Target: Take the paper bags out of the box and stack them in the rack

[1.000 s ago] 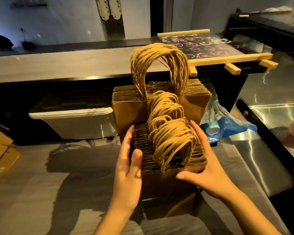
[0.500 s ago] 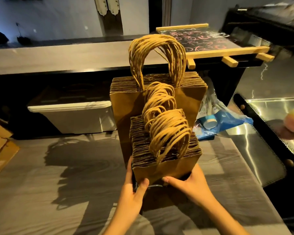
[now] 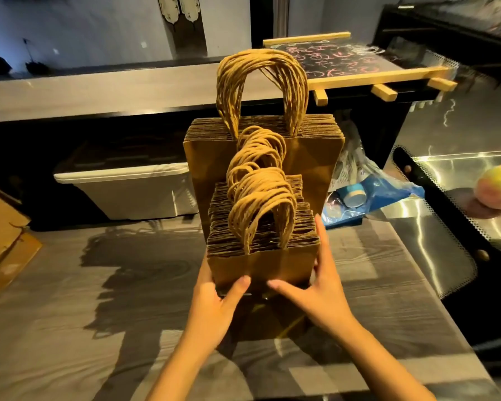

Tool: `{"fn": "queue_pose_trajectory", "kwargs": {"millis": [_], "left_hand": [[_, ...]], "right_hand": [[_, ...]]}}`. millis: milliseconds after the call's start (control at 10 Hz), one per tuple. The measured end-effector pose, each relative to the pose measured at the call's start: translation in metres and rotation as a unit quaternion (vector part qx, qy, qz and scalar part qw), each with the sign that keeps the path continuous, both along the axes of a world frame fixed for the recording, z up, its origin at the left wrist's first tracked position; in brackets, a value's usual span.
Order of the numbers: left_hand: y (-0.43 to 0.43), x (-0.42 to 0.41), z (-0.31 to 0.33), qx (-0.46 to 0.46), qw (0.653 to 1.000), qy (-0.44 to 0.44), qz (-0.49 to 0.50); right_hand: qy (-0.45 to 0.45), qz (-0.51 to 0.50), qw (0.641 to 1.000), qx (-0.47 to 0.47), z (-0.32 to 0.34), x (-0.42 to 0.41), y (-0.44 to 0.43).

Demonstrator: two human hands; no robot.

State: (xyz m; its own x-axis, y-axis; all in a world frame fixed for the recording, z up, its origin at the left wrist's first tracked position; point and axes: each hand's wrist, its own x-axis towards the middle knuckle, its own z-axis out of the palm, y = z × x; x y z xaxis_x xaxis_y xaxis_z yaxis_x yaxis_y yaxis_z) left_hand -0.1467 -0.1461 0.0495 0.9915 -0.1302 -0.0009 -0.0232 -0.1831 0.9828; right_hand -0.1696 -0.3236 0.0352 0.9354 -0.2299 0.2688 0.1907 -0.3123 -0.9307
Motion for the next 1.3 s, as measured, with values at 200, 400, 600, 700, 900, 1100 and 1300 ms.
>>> {"fn": "queue_pose_trajectory", "kwargs": {"millis": [200, 400, 600, 700, 900, 1100, 1300], "left_hand": [[-0.007, 0.018, 0.068, 0.023, 0.992, -0.117, -0.047], [-0.012, 0.027, 0.077, 0.044, 0.990, -0.113, -0.066], [-0.008, 0.019, 0.076, 0.052, 0.991, -0.104, -0.069], [-0.009, 0.021, 0.084, 0.124, 0.982, -0.114, -0.080], [0.013, 0.021, 0.106, 0.352, 0.909, -0.148, -0.170], [0.045, 0.039, 0.139, 0.490, 0.801, -0.235, -0.249], [0.094, 0.056, 0.182, 0.535, 0.741, -0.277, -0.297]], "right_hand": [[-0.081, 0.035, 0.993, -0.077, 0.065, 0.017, -0.009], [-0.001, 0.044, 0.997, -0.066, 0.076, 0.028, 0.001], [-0.013, 0.059, 0.994, -0.091, 0.078, 0.016, -0.001], [-0.032, 0.057, 0.989, -0.133, 0.093, 0.012, -0.001], [-0.054, 0.043, 0.952, -0.297, 0.130, 0.001, 0.001], [-0.107, -0.009, 0.888, -0.448, 0.177, -0.002, 0.025], [0.079, 0.143, 0.726, -0.667, 0.221, 0.007, 0.066]]}}
